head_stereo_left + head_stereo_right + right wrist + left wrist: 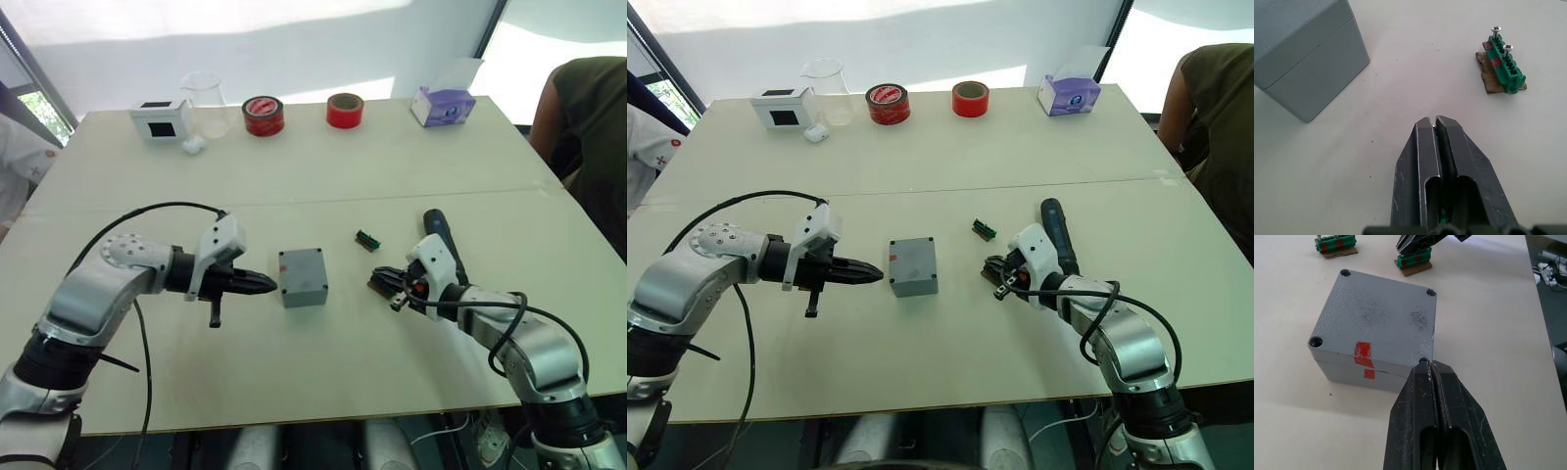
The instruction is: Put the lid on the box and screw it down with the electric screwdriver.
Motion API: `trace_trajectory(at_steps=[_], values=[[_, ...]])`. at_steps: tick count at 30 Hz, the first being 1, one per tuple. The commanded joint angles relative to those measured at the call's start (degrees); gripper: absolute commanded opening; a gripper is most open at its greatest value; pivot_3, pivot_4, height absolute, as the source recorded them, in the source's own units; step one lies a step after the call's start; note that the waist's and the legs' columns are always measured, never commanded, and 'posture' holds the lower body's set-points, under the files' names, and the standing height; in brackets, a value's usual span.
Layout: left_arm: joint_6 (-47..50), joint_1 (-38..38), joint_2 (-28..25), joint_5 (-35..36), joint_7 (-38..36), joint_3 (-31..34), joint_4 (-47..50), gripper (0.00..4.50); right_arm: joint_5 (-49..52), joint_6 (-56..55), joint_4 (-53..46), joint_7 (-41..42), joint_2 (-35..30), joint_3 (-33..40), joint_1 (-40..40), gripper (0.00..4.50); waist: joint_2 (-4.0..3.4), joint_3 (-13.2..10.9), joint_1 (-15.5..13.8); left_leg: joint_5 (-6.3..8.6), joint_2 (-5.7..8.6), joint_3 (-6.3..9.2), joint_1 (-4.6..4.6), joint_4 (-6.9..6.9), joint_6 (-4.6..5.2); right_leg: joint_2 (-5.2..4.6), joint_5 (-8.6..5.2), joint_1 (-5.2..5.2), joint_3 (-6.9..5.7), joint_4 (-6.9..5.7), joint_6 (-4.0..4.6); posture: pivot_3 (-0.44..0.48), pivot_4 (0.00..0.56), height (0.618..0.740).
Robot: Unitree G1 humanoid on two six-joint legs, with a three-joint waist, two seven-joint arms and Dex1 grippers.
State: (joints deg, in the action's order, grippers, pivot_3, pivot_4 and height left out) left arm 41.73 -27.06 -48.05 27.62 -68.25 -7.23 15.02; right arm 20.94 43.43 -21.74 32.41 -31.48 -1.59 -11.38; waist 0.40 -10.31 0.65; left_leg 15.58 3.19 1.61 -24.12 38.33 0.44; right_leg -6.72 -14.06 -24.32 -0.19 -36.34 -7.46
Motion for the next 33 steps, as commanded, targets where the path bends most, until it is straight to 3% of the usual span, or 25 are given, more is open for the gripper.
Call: trace_trajectory(at_steps=[1,14,20,33], values=[[-1.3,-0.3,-0.2,0.0,0.1,0.8,0.2,0.00,1.0,0.1,-2.2,0.2,-0.3,1.5,0.3,0.07,0.00,0.0,0.0,0.00,0.00,0.00,0.00,0.00,0.00,0.00,0.00,0.00,0.00,0.00,0.00,0.000,0.150,0.740],[-2.0,-0.4,-0.4,-0.5,0.5,1.9,-1.9,0.00,6.1,4.3,-9.4,1.2,-3.1,5.5,-3.7,0.07,0.00,0.0,0.0,0.00,0.00,0.00,0.00,0.00,0.01,0.00,0.00,0.00,0.00,0.00,0.00,0.000,0.150,0.740],[0.5,-0.6,0.5,2.0,3.3,5.8,-3.0,0.00,4.0,2.1,-4.2,1.5,3.3,-4.7,-16.4,0.07,0.00,0.0,0.5,0.00,-0.07,-0.01,0.08,-0.01,0.00,0.08,-0.01,-0.02,0.01,-0.08,0.01,0.000,0.150,0.740],[3.0,0.3,4.1,4.5,11.3,8.3,0.6,0.00,-1.6,-5.3,4.1,3.9,5.8,-10.7,-18.2,0.07,0.02,0.0,0.2,-0.01,0.02,0.00,0.05,0.32,-0.03,-0.02,-0.01,0.11,0.01,-0.14,0.02,0.000,0.150,0.740]])
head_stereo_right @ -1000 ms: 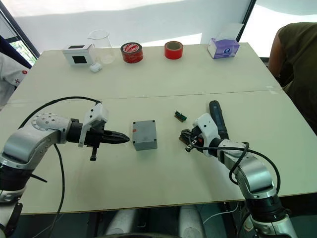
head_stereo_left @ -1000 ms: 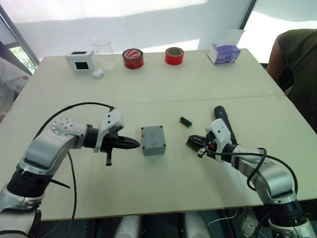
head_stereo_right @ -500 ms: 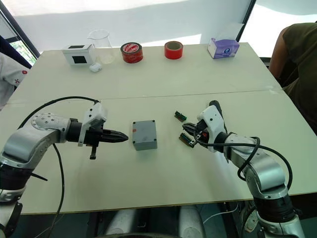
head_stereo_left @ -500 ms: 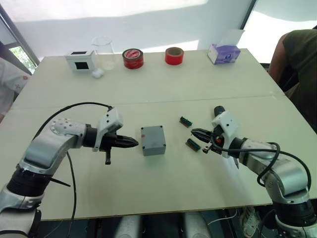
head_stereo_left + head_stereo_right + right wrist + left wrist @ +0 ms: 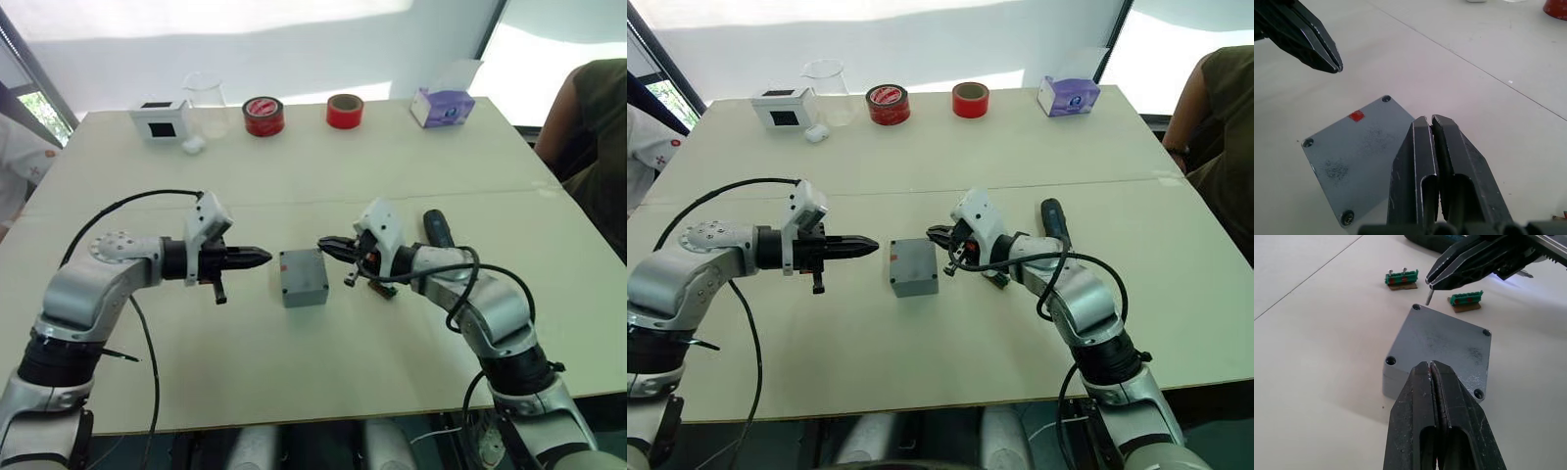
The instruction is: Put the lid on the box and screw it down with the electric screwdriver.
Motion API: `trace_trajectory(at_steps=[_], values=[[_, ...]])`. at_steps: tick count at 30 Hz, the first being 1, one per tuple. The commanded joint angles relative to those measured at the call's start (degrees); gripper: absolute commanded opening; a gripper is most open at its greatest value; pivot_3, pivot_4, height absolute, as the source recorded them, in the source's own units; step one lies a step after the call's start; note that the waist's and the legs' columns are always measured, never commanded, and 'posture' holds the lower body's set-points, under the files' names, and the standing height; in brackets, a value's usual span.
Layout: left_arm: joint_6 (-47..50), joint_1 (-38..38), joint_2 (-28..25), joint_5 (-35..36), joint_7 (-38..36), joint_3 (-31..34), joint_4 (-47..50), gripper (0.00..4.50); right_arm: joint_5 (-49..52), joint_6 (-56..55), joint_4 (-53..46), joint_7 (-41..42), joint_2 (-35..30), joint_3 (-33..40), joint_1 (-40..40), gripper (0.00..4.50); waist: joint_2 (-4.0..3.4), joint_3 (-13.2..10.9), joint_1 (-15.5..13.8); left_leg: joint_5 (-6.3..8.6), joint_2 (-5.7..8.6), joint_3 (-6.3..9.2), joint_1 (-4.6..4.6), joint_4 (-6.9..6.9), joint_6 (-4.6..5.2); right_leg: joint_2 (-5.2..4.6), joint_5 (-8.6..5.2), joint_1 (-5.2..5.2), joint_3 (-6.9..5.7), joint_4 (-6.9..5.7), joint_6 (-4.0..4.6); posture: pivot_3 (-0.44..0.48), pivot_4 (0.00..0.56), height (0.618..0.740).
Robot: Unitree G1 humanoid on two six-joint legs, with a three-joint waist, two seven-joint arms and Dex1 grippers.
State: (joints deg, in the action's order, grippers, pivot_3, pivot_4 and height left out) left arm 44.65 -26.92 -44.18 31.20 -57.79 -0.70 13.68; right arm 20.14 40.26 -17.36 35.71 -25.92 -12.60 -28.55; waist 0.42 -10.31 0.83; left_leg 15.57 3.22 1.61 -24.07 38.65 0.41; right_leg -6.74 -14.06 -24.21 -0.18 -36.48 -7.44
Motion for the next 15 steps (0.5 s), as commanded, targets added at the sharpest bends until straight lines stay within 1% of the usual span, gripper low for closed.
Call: trace_trajectory(at_steps=[1,15], values=[[0.0,0.2,0.3,1.0,1.0,1.6,2.0,0.00,-1.1,-2.5,0.4,0.6,0.4,0.3,-1.2,0.07,0.00,0.0,0.0,0.00,0.00,0.00,0.00,0.00,0.00,0.00,0.00,0.00,0.00,0.00,0.00,0.000,0.150,0.740],[-1.4,0.6,0.2,0.4,1.0,0.3,1.5,0.00,-3.4,-4.5,3.5,0.6,1.8,0.4,-1.4,0.07,0.00,0.0,-0.1,0.00,0.00,0.00,0.00,0.01,0.00,0.00,0.00,0.00,0.00,0.00,0.00,0.000,0.150,0.740]])
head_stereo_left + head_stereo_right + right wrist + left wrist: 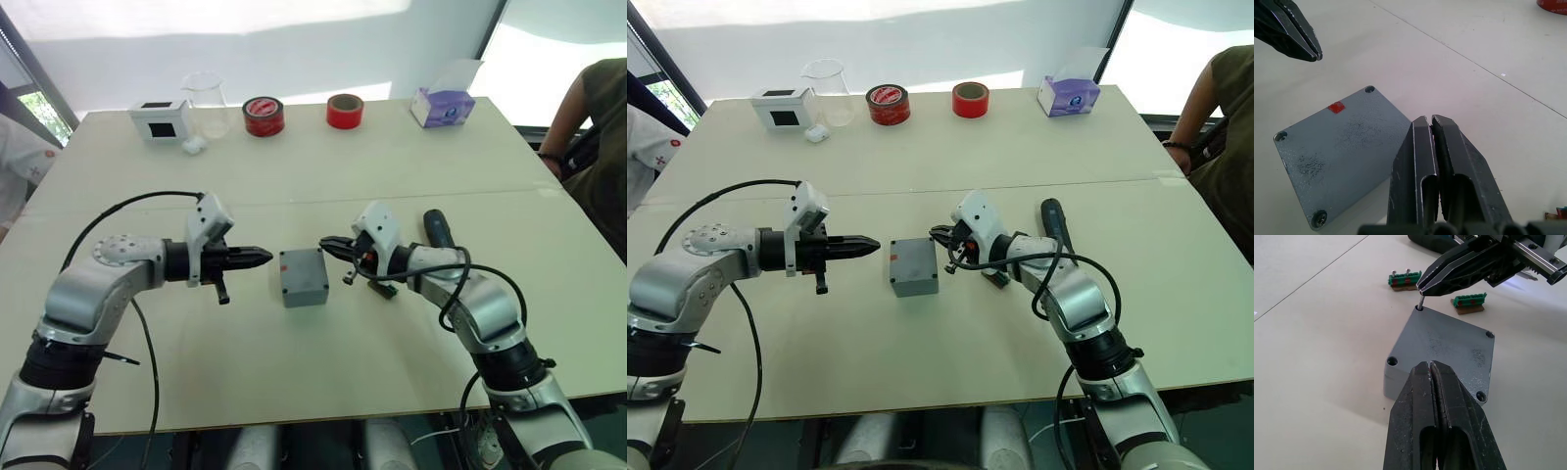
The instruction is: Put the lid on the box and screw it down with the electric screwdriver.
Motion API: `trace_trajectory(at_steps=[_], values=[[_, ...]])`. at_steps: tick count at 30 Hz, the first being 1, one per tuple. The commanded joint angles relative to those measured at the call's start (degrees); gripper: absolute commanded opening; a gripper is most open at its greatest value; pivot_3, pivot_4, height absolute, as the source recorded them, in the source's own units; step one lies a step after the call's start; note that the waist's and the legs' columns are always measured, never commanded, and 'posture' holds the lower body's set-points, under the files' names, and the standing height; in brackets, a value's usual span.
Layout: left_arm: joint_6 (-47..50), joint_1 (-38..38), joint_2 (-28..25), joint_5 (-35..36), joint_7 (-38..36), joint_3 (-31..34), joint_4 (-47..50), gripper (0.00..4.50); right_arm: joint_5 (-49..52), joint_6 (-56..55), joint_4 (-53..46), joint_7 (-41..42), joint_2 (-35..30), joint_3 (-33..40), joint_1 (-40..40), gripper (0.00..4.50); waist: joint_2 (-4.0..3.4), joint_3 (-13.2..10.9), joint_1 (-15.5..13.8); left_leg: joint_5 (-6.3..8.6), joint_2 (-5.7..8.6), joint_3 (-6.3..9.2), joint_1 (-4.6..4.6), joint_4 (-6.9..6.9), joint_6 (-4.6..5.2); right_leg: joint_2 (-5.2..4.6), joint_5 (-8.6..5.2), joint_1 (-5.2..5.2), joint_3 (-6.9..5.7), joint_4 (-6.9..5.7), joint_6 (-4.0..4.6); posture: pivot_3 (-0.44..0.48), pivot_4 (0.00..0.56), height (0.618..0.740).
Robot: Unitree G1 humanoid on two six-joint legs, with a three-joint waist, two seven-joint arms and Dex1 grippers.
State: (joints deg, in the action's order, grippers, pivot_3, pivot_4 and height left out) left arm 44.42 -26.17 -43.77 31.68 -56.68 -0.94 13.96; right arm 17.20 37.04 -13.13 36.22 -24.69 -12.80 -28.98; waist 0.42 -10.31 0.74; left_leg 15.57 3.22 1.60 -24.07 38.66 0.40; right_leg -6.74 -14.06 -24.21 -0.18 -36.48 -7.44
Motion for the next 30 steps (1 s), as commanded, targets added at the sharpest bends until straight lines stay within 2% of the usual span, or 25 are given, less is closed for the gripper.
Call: trace_trajectory(at_steps=[1,11,12,13,18,20,26,30], values=[[-1.2,-0.1,-0.2,-0.1,-0.1,0.5,1.2,0.00,-0.6,-1.3,-0.6,0.0,0.7,0.6,-0.9,0.07,0.00,0.0,0.0,0.00,0.00,0.00,0.00,0.00,0.00,0.00,0.00,0.00,0.00,0.00,0.00,0.000,0.150,0.740],[-1.9,-0.2,0.1,-0.3,-0.5,0.0,0.8,0.00,-1.2,-0.6,-1.0,0.4,1.0,0.4,-0.3,0.07,0.00,0.0,0.0,0.00,0.00,0.00,0.00,0.00,0.00,0.00,0.00,0.00,0.00,0.00,0.00,0.000,0.150,0.740],[-2.3,-0.1,0.2,-0.7,-0.4,-0.2,0.8,0.00,-1.3,-0.6,-1.1,0.5,1.0,0.4,-0.3,0.58,0.00,0.0,0.0,0.00,0.00,0.00,0.00,0.00,0.00,0.00,0.00,0.00,0.00,0.00,0.00,0.000,0.150,0.740],[-2.6,-0.1,0.3,-1.0,-0.2,-0.4,0.7,0.00,-1.3,-0.5,-1.2,0.5,0.9,0.4,-0.2,0.77,0.00,0.0,0.0,0.00,0.00,0.00,0.00,0.00,0.00,0.00,0.00,0.00,0.00,0.00,0.00,0.000,0.150,0.740],[-2.0,-0.2,1.2,-1.2,0.9,-0.1,0.3,0.00,-1.2,-0.2,-1.7,1.0,0.4,0.5,0.0,2.79,0.00,0.0,0.0,0.00,0.00,0.00,0.00,0.00,0.01,0.00,0.00,0.00,0.00,0.00,0.00,0.000,0.150,0.740],[-1.9,-0.8,2.9,-1.4,4.0,1.2,0.3,0.00,-0.9,0.2,-1.9,0.7,0.6,1.1,-0.1,3.60,0.00,0.0,0.0,0.01,0.00,0.00,0.00,0.00,0.01,0.00,0.00,0.00,0.00,0.00,0.00,0.000,0.150,0.740],[-1.0,-3.0,8.4,1.1,11.6,6.0,0.6,0.00,2.0,3.8,-5.7,-2.7,1.4,6.8,0.1,3.60,0.00,0.0,-0.1,-0.01,0.00,0.01,0.00,0.01,-0.02,-0.01,0.00,0.00,0.00,-0.01,0.00,0.000,0.150,0.740],[-1.7,-2.8,8.2,0.9,11.2,5.9,0.6,0.00,4.2,7.4,-8.7,-2.6,-0.4,9.6,0.9,3.60,0.00,0.0,-0.1,-0.02,0.00,0.01,0.00,0.01,-0.05,-0.01,0.00,-0.01,0.01,0.00,0.00,0.000,0.150,0.740]])
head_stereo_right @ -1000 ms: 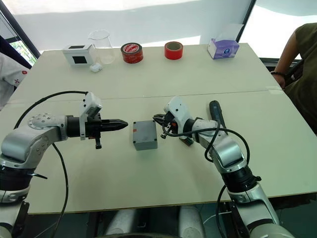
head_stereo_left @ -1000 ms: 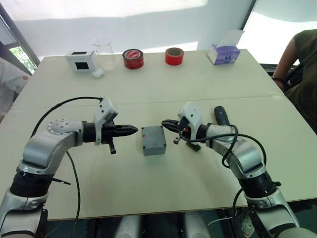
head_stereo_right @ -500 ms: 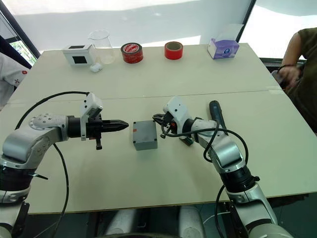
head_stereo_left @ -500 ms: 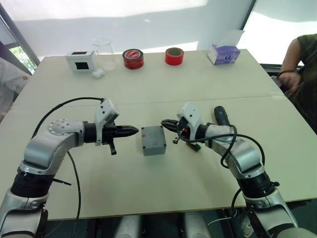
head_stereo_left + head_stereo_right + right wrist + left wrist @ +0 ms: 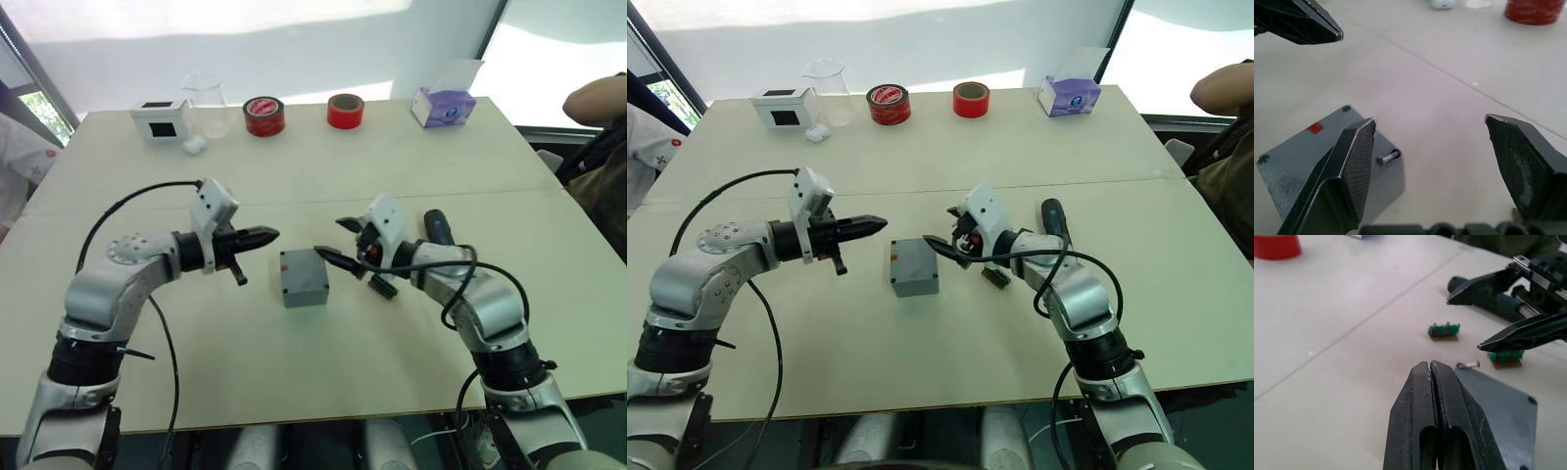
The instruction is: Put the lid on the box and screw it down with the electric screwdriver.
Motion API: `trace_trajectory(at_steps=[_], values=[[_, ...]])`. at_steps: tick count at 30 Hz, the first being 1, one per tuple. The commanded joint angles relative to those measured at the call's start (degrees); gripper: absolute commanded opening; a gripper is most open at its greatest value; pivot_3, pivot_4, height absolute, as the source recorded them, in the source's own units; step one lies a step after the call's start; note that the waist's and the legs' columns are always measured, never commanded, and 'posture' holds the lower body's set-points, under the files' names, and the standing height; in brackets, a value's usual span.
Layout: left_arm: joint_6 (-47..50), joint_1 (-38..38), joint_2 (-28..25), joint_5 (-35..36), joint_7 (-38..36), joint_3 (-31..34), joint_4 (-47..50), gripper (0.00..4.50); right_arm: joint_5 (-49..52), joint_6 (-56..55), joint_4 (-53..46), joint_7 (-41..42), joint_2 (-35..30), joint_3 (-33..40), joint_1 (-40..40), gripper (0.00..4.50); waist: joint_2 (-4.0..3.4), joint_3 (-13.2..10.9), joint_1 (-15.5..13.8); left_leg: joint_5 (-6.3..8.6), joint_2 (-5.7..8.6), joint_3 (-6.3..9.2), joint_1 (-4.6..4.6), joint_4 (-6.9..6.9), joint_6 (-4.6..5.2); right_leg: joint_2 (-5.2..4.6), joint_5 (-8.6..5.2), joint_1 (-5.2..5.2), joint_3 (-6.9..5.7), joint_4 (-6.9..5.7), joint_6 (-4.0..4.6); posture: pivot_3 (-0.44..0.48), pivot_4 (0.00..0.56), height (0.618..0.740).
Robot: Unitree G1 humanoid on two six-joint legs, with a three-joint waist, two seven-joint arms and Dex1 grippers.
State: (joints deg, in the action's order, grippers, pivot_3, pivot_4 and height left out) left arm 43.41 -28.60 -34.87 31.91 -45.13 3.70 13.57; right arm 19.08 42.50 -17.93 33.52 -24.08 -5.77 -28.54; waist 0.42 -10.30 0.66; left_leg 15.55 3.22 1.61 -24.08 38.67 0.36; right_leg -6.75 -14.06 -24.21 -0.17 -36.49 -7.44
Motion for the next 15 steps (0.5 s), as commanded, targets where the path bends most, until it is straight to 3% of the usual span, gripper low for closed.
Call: trace_trajectory(at_steps=[1,7,12,15], values=[[-0.1,-0.2,-0.7,1.5,-0.9,1.3,1.1,0.00,3.4,2.7,-4.9,1.4,-2.0,2.7,1.1,3.60,0.00,0.0,0.0,0.00,0.00,0.00,0.00,0.00,0.00,0.00,0.00,0.00,0.00,0.00,0.00,0.000,0.150,0.740],[1.2,0.8,-0.9,4.6,-3.4,0.9,2.4,0.00,-1.1,-8.8,-5.9,6.3,-5.3,-2.5,6.3,3.60,0.00,0.0,0.1,0.07,0.00,-0.01,0.00,0.00,0.12,0.00,0.00,0.01,0.00,0.01,0.00,0.000,0.150,0.740],[2.6,0.7,-2.1,4.9,-3.8,0.3,2.6,0.00,-10.4,-25.0,1.2,7.5,-6.0,-8.3,7.8,3.60,0.00,0.0,0.1,0.05,-0.01,-0.02,0.00,0.00,0.09,0.02,0.00,0.00,0.00,0.01,0.00,0.000,0.150,0.740],[2.8,0.6,-2.7,4.5,-4.2,0.0,2.5,0.00,-11.3,-29.1,4.9,7.1,-4.4,-8.3,7.2,3.60,0.03,0.0,0.0,0.02,0.00,-0.02,0.00,0.01,0.03,0.01,0.00,0.01,0.00,0.01,0.00,0.000,0.150,0.740]])
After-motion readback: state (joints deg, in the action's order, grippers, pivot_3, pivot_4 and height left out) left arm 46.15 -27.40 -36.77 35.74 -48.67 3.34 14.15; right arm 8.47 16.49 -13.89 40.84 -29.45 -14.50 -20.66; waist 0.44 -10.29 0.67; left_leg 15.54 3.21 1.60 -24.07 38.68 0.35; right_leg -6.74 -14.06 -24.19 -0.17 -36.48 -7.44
